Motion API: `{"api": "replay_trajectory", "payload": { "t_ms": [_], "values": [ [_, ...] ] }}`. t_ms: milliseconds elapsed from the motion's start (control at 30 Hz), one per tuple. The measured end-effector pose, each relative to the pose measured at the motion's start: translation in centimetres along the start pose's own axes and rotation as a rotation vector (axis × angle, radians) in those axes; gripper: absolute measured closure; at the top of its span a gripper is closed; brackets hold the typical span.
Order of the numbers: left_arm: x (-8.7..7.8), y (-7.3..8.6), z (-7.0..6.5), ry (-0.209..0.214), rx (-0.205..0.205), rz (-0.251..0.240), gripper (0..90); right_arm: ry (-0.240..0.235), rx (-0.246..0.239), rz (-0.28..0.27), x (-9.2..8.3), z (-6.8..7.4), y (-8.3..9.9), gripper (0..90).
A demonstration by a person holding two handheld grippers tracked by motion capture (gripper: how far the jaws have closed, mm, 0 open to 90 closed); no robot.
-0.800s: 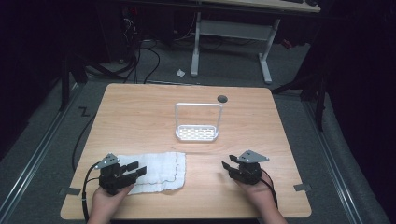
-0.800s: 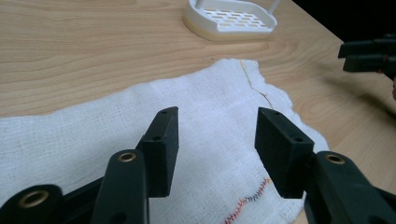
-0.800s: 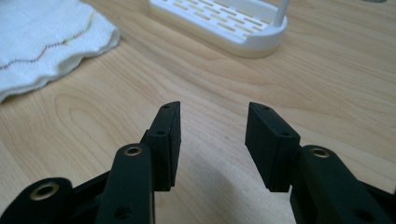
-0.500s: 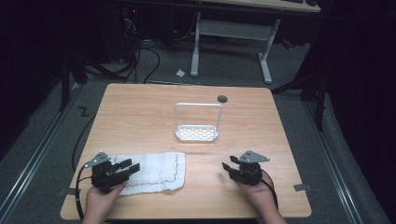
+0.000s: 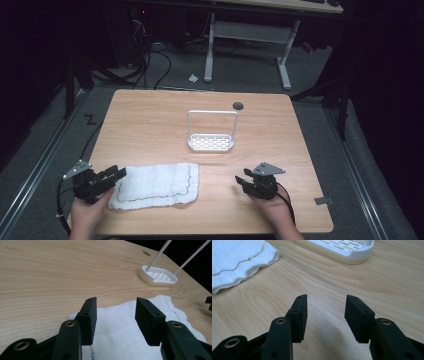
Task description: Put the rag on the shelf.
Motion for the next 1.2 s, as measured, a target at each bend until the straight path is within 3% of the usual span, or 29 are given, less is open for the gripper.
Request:
{"api": "replay_trajectory", "payload": {
  "t_ms": [167,300,433,600,733,833,933,967,1067,1200],
  "values": [
    [0.1,0.4,0.8,-0.058,0.017,0.049,61.6,-0.037,-0.031,0.007,0.8,1.8,-0.6,53.3],
    [0.1,0.5,1.1,-0.072,0.017,0.061,68.6,-0.071,-0.099,0.008,1.5,4.1,-1.4,53.0],
    [-0.2,0.7,1.6,-0.1,0.023,0.075,75.3,-0.111,-0.114,-0.001,1.9,5.9,-2.1,53.0],
    [-0.9,0.9,2.3,-0.128,0.008,0.077,80.7,-0.148,-0.166,-0.007,2.7,8.2,-3.2,53.1],
    [-1.6,1.5,2.4,-0.136,0.014,0.085,82.7,-0.168,-0.185,-0.02,3.4,8.9,-4.0,53.9],
    [-1.5,2.7,1.6,-0.094,0.013,0.121,82.9,-0.176,-0.181,-0.031,4.3,9.1,-4.8,56.6],
    [-1.2,3.9,0.3,-0.075,0.06,0.181,84.2,-0.195,-0.164,-0.03,5.3,9.0,-5.7,67.1],
    [-1.0,4.3,-0.3,-0.055,0.071,0.202,84.3,-0.214,-0.147,-0.024,6.2,8.8,-6.3,75.7],
    [-0.8,5.4,-1.8,0.023,0.096,0.252,84.2,-0.227,-0.133,-0.015,7.2,8.6,-6.9,80.5],
    [-0.1,6.6,-3.0,0.026,0.159,0.325,84.3,-0.23,-0.145,0.025,9.5,9.1,-8.2,86.3]
  ]
}}
Point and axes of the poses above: each handheld gripper's, and its own axes: x roughly forward along the jaws, y roughly out of its underside, z roughly to its left, the point moved 7 cm from there along x, roughly forward along the jaws, and after that the axes turned 7 degrees about -x, right-handed, at the moved point
